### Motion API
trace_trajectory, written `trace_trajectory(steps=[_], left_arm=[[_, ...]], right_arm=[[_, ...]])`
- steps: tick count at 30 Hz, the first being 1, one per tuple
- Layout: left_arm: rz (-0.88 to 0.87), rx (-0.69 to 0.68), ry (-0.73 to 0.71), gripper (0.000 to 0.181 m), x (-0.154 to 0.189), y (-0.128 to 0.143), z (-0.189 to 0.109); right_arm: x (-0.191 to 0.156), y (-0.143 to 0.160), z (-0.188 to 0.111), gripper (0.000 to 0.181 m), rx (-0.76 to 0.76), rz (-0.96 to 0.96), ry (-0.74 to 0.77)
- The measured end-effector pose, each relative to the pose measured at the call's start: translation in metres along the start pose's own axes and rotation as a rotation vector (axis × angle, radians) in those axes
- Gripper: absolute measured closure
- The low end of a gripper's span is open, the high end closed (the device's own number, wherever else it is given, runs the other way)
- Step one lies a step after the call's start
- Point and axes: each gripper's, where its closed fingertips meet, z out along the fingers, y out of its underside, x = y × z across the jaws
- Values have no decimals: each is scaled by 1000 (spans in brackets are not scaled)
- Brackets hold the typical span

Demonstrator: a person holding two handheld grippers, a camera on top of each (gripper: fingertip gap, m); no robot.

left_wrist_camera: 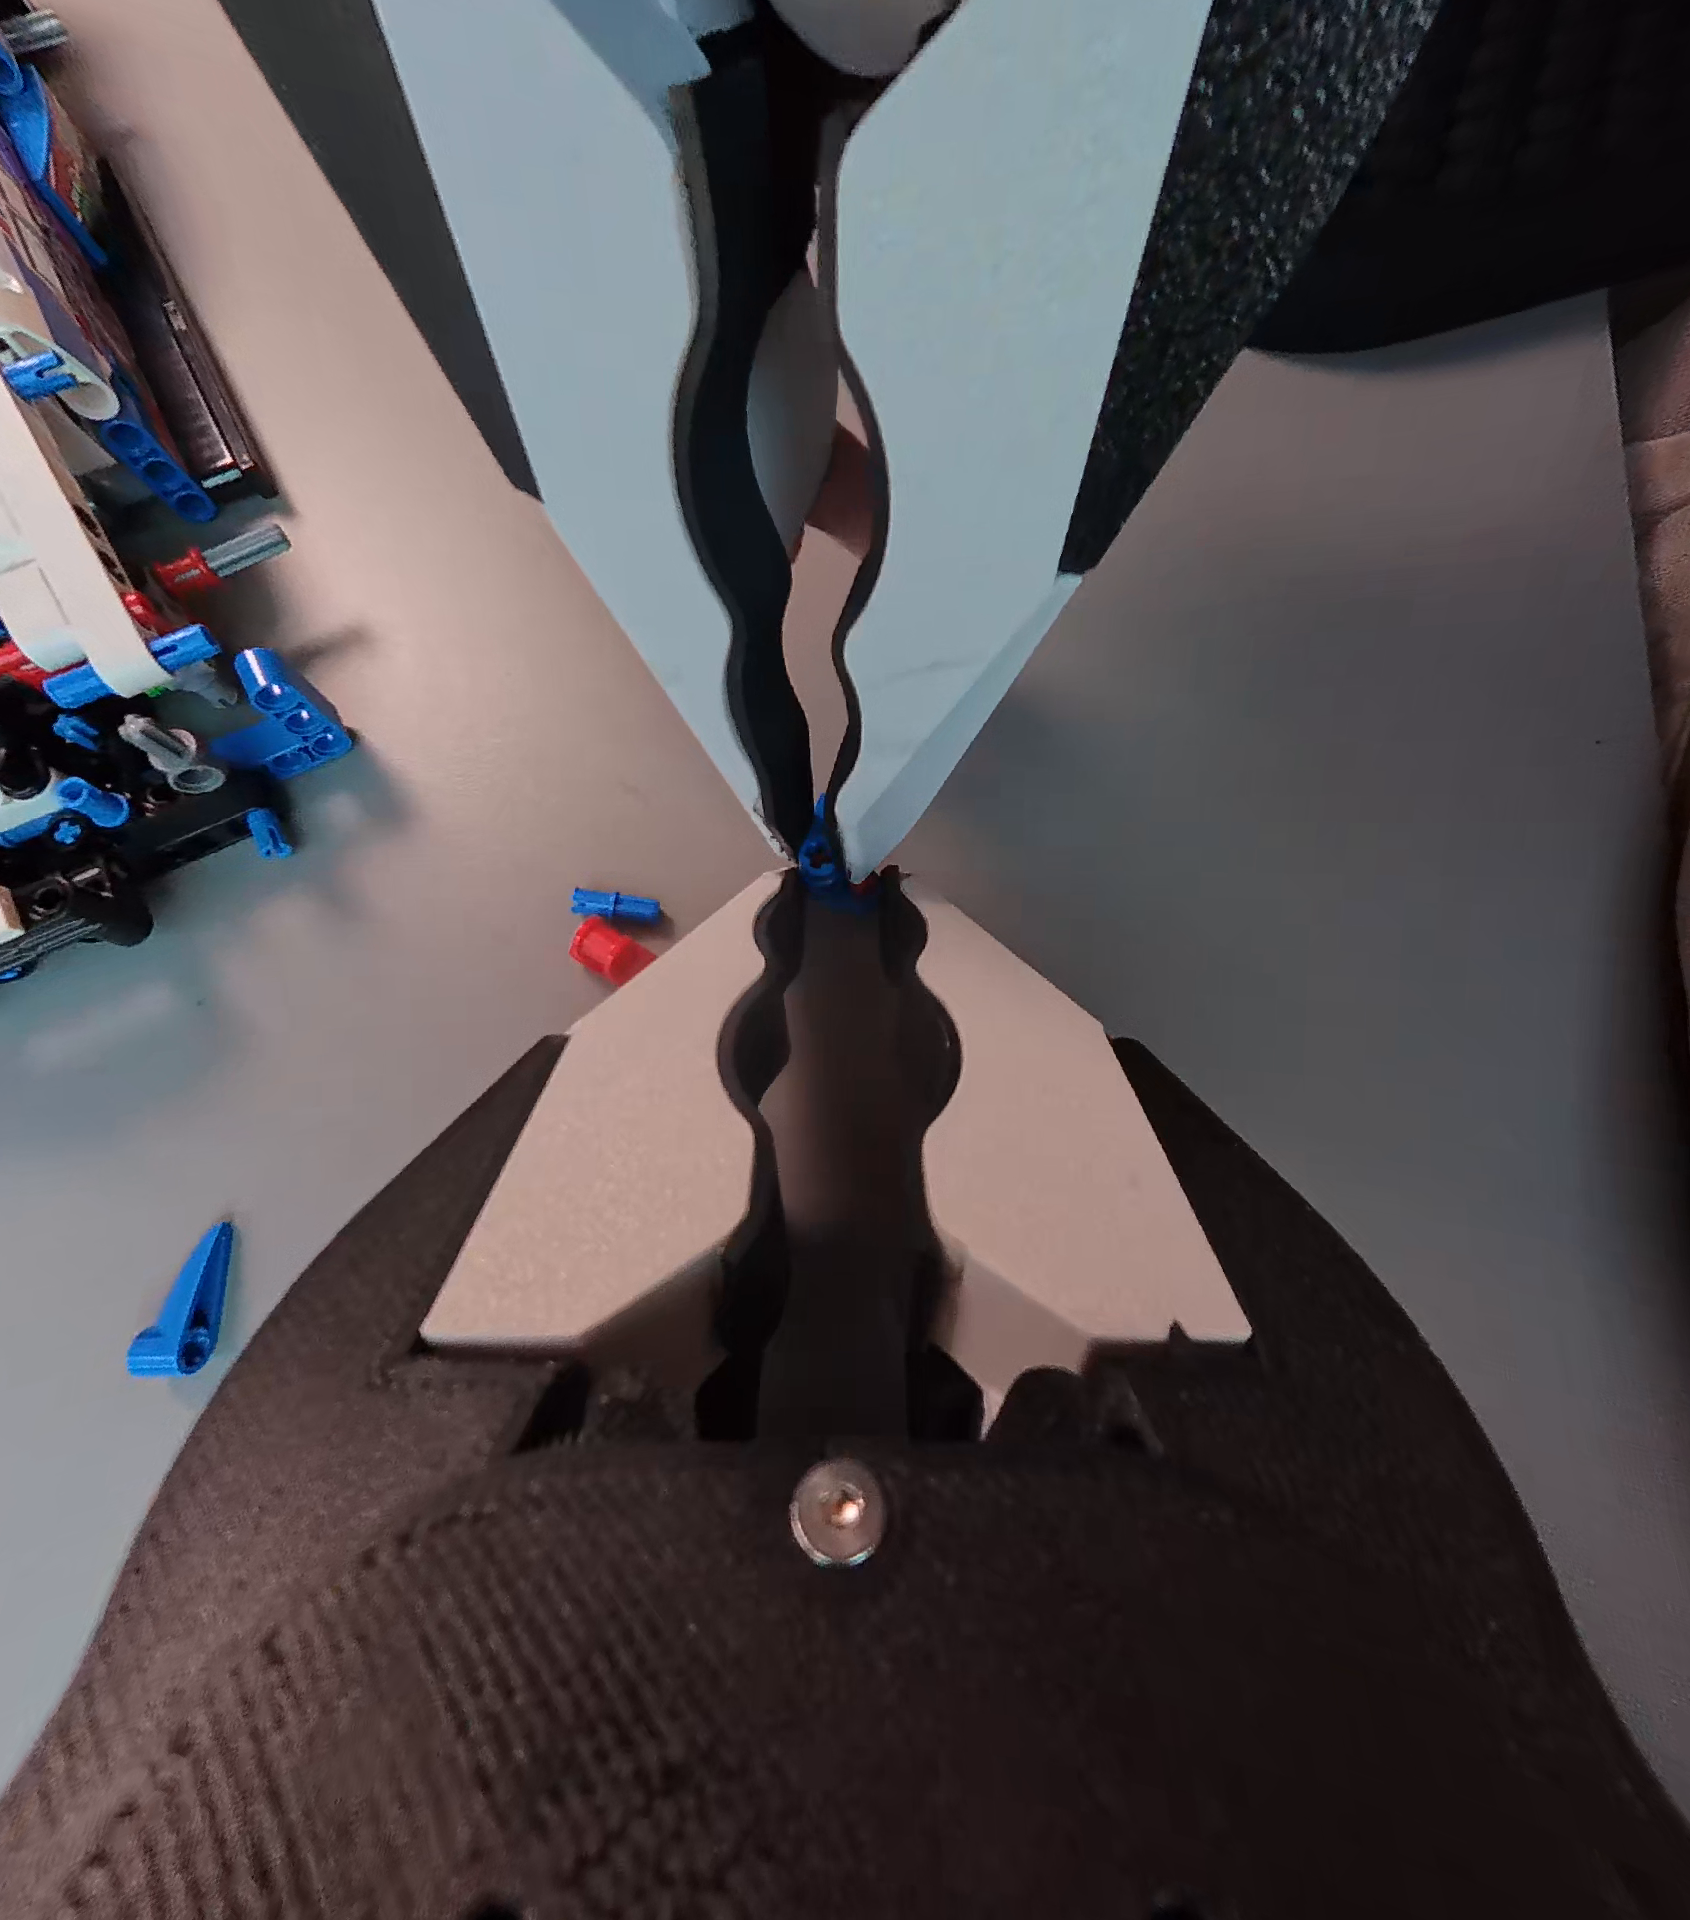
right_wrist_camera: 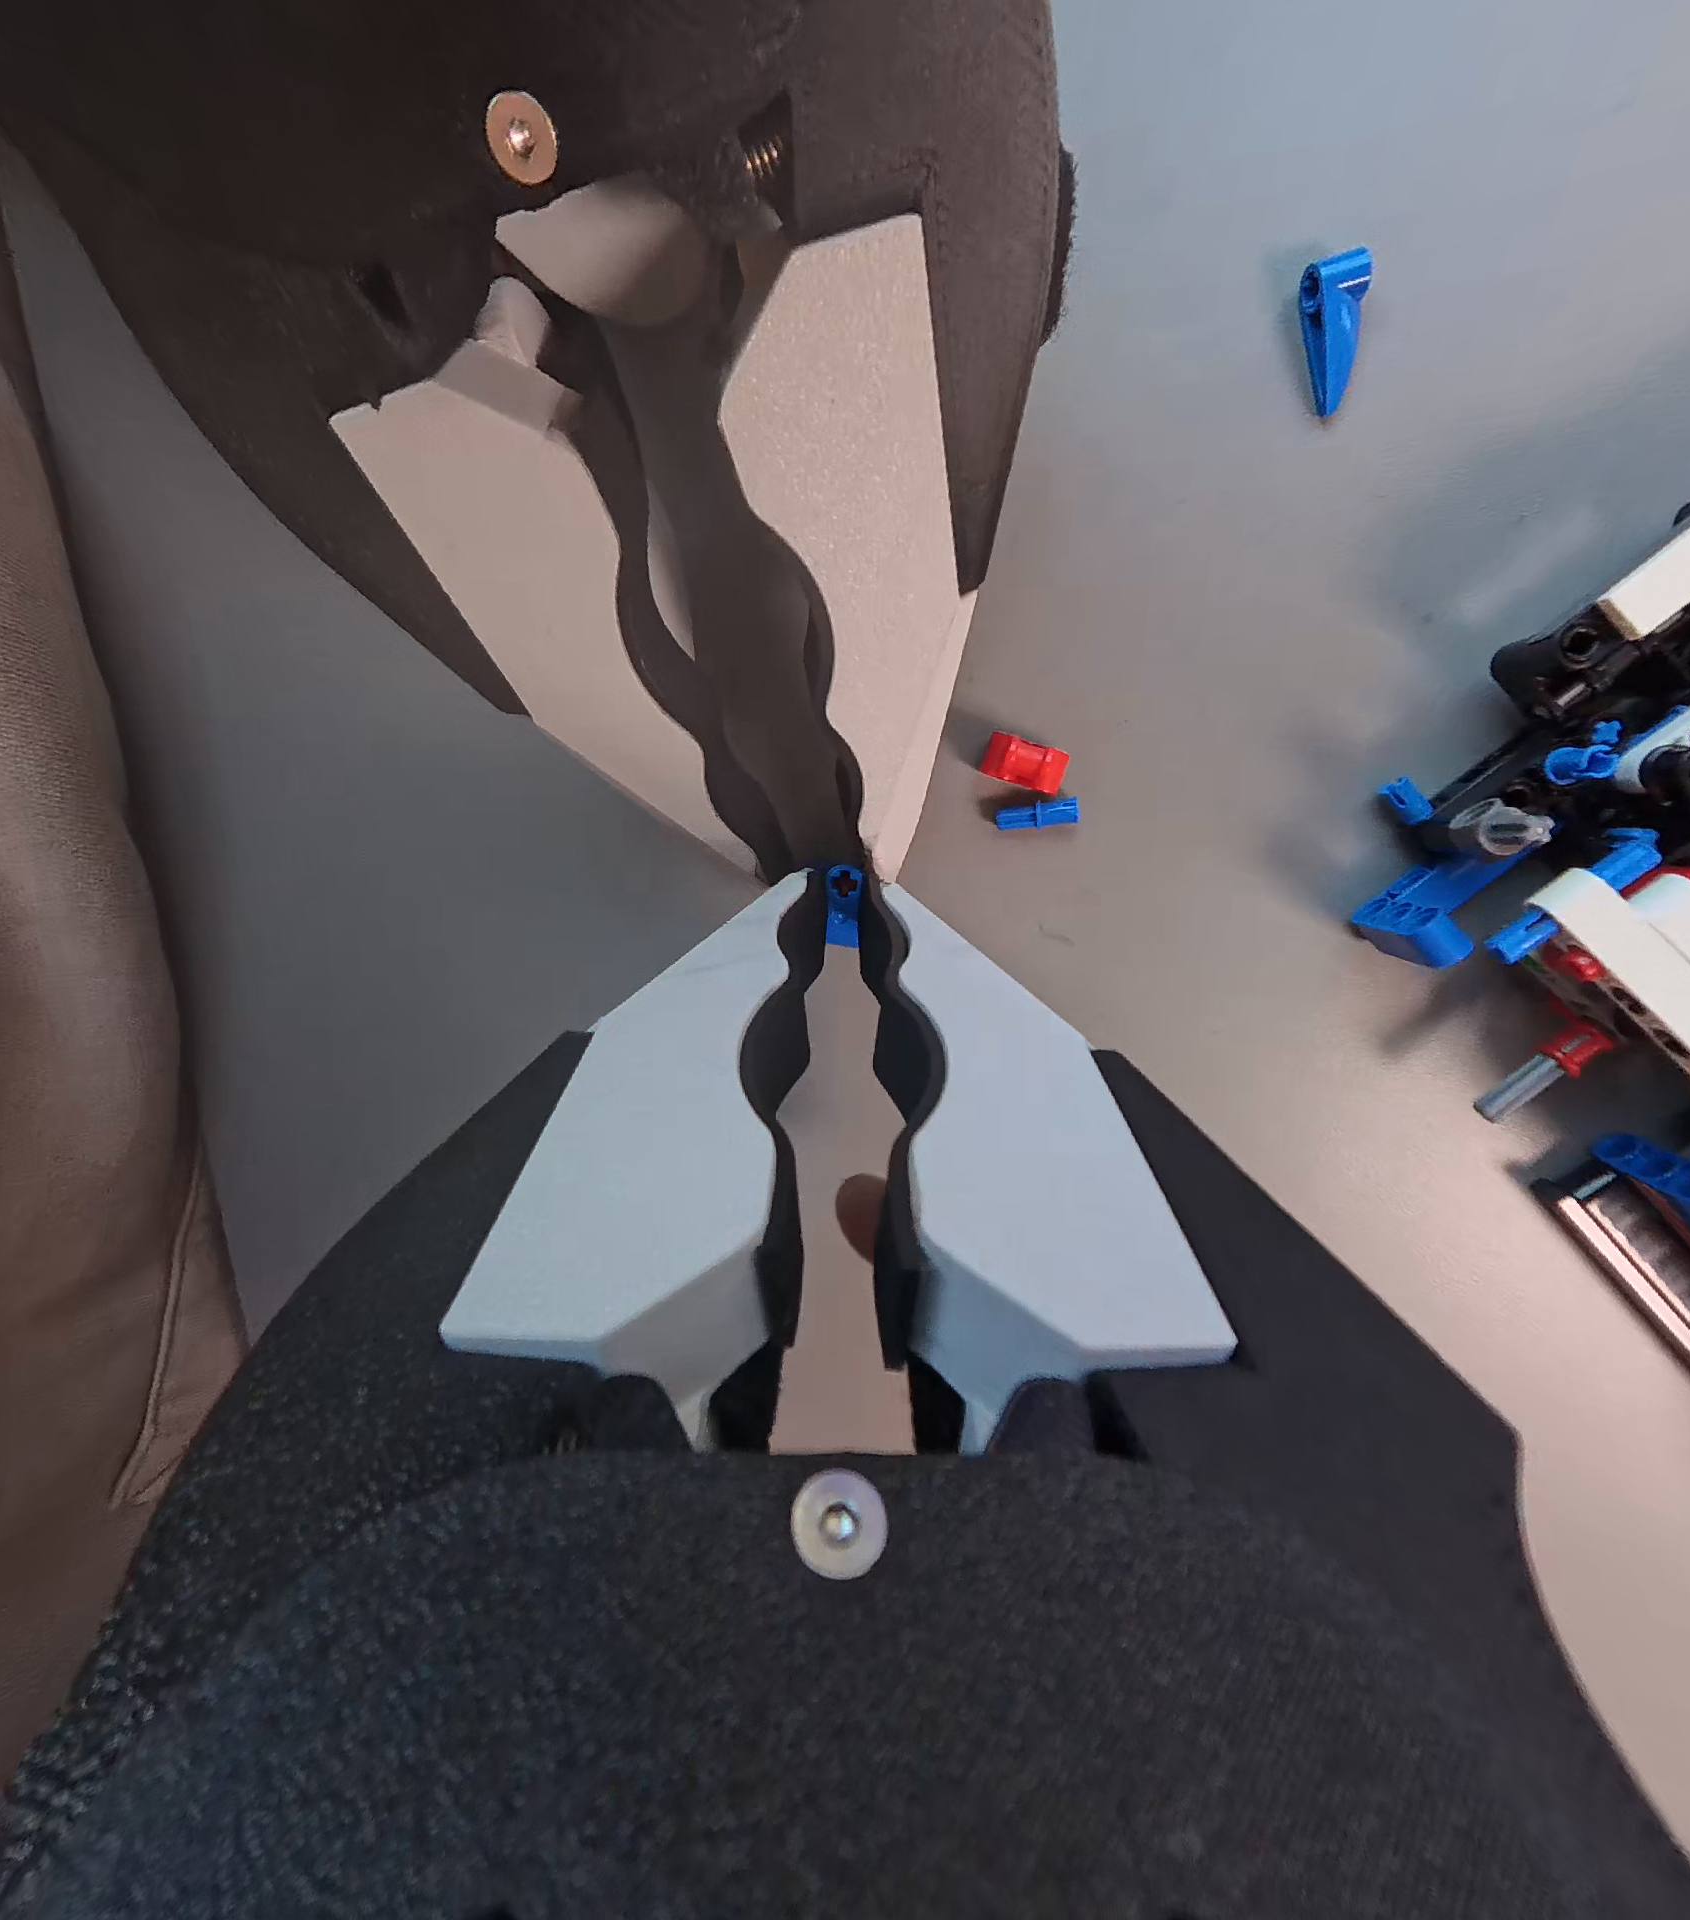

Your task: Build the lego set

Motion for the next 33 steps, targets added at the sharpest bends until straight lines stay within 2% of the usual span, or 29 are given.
trace_trajectory(steps=[1, 4, 6, 8, 14, 33], left_arm=[[-2, 0, 2, 168, 0, 0, 0], [-3, 0, 4, 168, 0, 0, 0], [-3, 0, -1, 168, 0, 0, 0], [-4, -1, -4, 168, 0, 0, 0], [-2, -3, -6, 168, 0, 0, 0], [2, 0, -6, 168, 0, 0, 0]], right_arm=[[0, 0, 0, 178, 13, -3, 0], [2, -1, -1, 177, 78, 7, 17], [4, -4, -6, 167, 133, 22, 26], [1, -9, -12, 166, 180, 35, 10], [4, -3, -7, 181, 134, 0, 70], [2, 0, -2, 181, 7, -65, 84]])
